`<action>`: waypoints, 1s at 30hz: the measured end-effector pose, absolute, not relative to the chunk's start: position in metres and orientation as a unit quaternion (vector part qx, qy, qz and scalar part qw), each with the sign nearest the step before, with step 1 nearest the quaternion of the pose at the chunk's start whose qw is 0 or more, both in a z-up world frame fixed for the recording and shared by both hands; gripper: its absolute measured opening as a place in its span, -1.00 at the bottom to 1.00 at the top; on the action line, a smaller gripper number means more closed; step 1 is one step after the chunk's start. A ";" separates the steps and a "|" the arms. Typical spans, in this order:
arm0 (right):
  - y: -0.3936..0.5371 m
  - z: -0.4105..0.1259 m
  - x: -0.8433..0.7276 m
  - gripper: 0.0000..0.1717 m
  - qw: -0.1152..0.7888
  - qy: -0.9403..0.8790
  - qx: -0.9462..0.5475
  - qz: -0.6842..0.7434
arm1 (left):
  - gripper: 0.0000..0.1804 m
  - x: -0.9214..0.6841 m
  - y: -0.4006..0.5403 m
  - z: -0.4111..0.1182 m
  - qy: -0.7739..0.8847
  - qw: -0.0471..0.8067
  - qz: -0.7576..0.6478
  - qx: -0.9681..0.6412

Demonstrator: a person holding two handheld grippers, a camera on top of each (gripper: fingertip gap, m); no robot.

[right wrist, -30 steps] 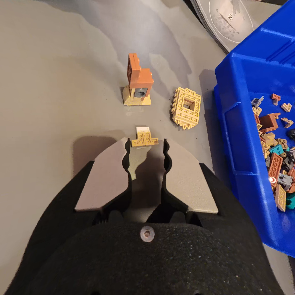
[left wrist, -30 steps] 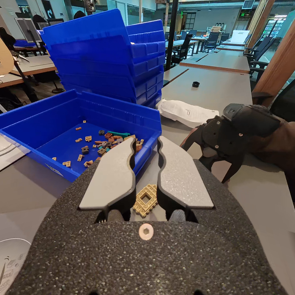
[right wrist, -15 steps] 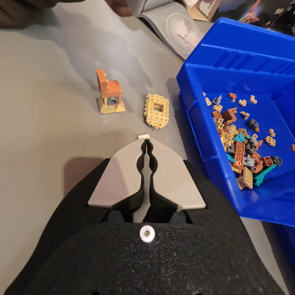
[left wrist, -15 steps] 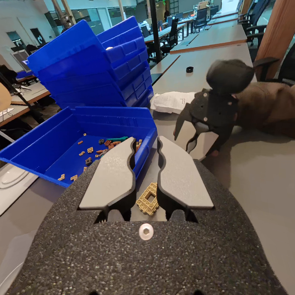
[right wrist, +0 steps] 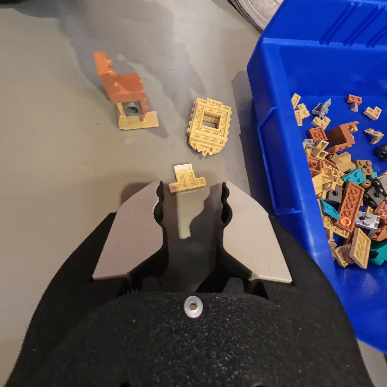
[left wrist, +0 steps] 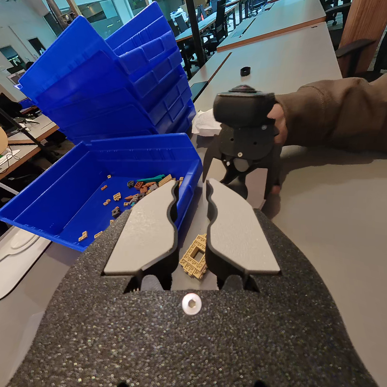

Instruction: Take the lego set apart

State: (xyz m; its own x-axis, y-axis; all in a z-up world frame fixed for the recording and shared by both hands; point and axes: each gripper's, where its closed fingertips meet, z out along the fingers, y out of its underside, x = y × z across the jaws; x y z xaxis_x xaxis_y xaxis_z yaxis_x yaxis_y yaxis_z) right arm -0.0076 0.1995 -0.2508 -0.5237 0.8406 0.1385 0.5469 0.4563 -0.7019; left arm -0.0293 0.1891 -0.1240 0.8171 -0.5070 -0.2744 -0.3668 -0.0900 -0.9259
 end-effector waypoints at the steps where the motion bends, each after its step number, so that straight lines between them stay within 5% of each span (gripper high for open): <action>1: 0.200 -0.251 -0.010 -0.40 0.235 -0.818 -0.425 0.307 | -0.73 -0.029 0.189 -0.124 0.298 0.605 -0.058 -0.736; 5: 0.193 -0.253 -0.009 -0.60 0.216 -0.824 -0.421 0.311 | -0.73 -0.028 0.189 -0.125 0.301 0.603 -0.059 -0.736; 10: 0.194 -0.251 -0.013 -0.61 0.242 -0.823 -0.419 0.297 | -0.73 -0.028 0.189 -0.126 0.304 0.603 -0.053 -0.736; 20: 0.205 -0.155 -0.023 -0.61 0.566 -0.735 -0.286 0.242 | -0.77 -0.041 0.191 -0.120 0.201 0.596 -0.166 -0.760; 30: 0.180 -0.116 -0.017 -0.61 0.659 -0.679 -0.212 0.245 | -0.78 -0.023 0.182 -0.117 0.197 0.572 -0.284 -0.744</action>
State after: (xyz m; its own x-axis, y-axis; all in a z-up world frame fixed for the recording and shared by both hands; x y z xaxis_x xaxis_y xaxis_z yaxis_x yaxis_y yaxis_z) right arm -0.0173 0.1797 -0.1164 -0.0416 0.6107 0.7907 -0.0355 0.7900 -0.6120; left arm -0.0226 0.1816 -0.1175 0.7614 -0.6174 0.1978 0.0320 -0.2690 -0.9626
